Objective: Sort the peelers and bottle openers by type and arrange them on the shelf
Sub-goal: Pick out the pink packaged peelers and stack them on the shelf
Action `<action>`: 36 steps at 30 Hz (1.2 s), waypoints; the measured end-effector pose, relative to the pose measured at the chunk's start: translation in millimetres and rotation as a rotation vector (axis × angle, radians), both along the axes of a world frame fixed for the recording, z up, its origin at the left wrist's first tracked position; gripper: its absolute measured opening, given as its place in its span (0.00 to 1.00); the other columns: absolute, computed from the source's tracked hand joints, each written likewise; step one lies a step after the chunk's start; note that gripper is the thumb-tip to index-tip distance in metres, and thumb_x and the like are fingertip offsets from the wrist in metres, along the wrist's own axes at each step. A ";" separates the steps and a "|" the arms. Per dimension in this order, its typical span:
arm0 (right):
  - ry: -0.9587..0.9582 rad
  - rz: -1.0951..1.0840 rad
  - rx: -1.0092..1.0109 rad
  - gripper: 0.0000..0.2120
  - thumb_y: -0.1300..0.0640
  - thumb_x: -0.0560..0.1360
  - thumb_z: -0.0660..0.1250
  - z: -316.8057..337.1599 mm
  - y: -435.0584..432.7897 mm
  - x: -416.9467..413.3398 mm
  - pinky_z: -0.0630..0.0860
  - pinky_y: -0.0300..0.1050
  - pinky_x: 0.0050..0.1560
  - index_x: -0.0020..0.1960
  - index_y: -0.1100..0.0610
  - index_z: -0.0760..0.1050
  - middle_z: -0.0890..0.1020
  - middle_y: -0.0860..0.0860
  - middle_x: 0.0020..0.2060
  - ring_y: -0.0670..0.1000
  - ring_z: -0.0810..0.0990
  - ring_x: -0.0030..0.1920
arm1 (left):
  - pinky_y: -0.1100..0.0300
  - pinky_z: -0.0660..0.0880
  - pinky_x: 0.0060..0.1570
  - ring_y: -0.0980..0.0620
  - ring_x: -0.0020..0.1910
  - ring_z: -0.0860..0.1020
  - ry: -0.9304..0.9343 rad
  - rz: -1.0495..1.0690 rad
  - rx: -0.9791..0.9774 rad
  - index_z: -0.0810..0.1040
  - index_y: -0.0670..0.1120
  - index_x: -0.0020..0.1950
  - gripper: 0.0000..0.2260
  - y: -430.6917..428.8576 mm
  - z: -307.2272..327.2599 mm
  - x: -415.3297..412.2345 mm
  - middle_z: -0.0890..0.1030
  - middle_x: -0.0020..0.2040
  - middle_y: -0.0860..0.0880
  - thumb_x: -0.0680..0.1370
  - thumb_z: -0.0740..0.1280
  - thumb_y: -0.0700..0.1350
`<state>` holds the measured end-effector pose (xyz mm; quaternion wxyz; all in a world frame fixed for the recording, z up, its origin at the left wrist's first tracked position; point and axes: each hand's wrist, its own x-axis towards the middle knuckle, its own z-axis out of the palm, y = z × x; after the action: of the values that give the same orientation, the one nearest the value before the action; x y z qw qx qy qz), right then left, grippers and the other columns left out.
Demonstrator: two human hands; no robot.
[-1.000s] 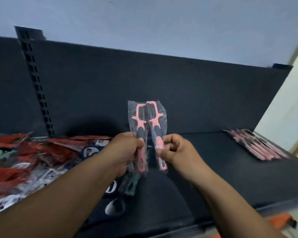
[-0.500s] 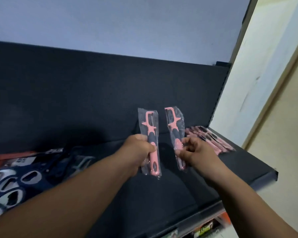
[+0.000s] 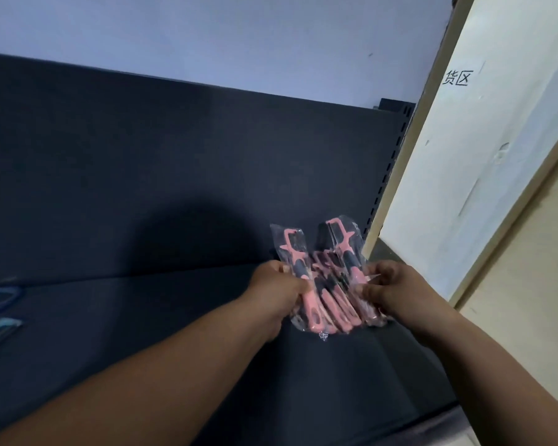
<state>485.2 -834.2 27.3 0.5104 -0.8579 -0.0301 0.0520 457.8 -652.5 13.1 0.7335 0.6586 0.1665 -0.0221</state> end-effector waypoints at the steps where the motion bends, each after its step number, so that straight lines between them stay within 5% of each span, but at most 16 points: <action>1: 0.011 0.002 -0.002 0.03 0.65 0.74 0.69 -1.5 -4.5 6.0 0.72 0.38 0.24 0.47 0.60 0.77 0.83 0.57 0.34 0.48 0.79 0.26 | 0.62 0.73 0.30 0.51 0.32 0.76 0.000 0.009 0.004 0.75 0.42 0.44 0.07 -6.2 -1.2 4.9 0.80 0.39 0.44 0.74 0.68 0.32; 5: 0.062 0.054 0.026 0.03 0.65 0.74 0.70 -7.7 -10.3 20.6 0.77 0.42 0.31 0.47 0.60 0.78 0.85 0.59 0.38 0.54 0.83 0.33 | 0.61 0.77 0.34 0.49 0.39 0.81 0.007 0.050 0.046 0.77 0.43 0.47 0.06 -19.5 -8.4 15.5 0.83 0.43 0.44 0.73 0.69 0.33; 11: -0.008 0.218 -0.104 0.04 0.63 0.72 0.72 -9.3 11.8 28.0 0.68 0.37 0.24 0.45 0.61 0.78 0.79 0.54 0.29 0.47 0.71 0.22 | 0.61 0.75 0.32 0.49 0.38 0.79 0.037 0.141 0.186 0.76 0.43 0.48 0.07 -3.2 -11.6 18.2 0.81 0.43 0.44 0.74 0.69 0.35; 17: -0.084 0.294 -0.378 0.11 0.58 0.71 0.73 -12.7 39.0 25.4 0.78 0.47 0.39 0.50 0.59 0.76 0.82 0.55 0.38 0.52 0.80 0.34 | 0.61 0.75 0.37 0.52 0.38 0.78 0.022 0.146 0.345 0.74 0.47 0.42 0.09 7.0 -19.9 6.2 0.80 0.40 0.47 0.73 0.68 0.34; 22: -0.037 0.331 -0.359 0.12 0.57 0.70 0.72 -17.2 50.1 18.0 0.74 0.42 0.29 0.51 0.58 0.74 0.82 0.56 0.36 0.49 0.77 0.26 | 0.58 0.77 0.40 0.50 0.39 0.80 0.045 0.141 0.451 0.74 0.46 0.44 0.07 13.8 -26.6 6.4 0.81 0.41 0.46 0.70 0.69 0.38; 26: -0.247 0.291 -0.590 0.14 0.48 0.74 0.68 -20.5 53.8 16.9 0.75 0.43 0.46 0.56 0.53 0.74 0.81 0.51 0.50 0.53 0.80 0.49 | 0.58 0.76 0.43 0.50 0.48 0.78 0.050 0.041 0.716 0.72 0.48 0.59 0.24 20.6 -27.1 9.5 0.78 0.53 0.47 0.65 0.71 0.48; 29: -0.433 0.266 -0.782 0.19 0.44 0.77 0.61 -26.7 48.8 13.7 0.68 0.45 0.62 0.66 0.49 0.71 0.74 0.49 0.64 0.53 0.70 0.64 | 0.53 0.66 0.65 0.44 0.69 0.63 0.000 -0.002 1.099 0.56 0.51 0.75 0.35 22.4 -32.1 2.4 0.60 0.72 0.46 0.72 0.69 0.54; 32: -0.381 0.396 -0.918 0.24 0.40 0.79 0.52 -35.2 39.8 11.0 0.53 0.53 0.74 0.75 0.40 0.57 0.55 0.45 0.77 0.55 0.50 0.76 | 0.51 0.48 0.74 0.47 0.77 0.43 -0.066 -0.208 1.358 0.46 0.51 0.78 0.31 21.6 -39.0 -4.5 0.42 0.79 0.50 0.80 0.54 0.58; 36: -0.206 0.501 -0.955 0.25 0.40 0.80 0.47 -44.0 30.0 12.0 0.43 0.59 0.75 0.76 0.36 0.46 0.43 0.42 0.78 0.54 0.40 0.77 | 0.52 0.44 0.74 0.51 0.77 0.41 -0.016 -0.398 1.406 0.44 0.50 0.79 0.28 18.5 -53.3 -3.4 0.42 0.79 0.50 0.81 0.46 0.59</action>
<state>497.1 -804.2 -16.7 0.0308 -0.9614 -0.2561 0.0957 454.4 -634.0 -40.2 0.1206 0.9919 0.0130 -0.0382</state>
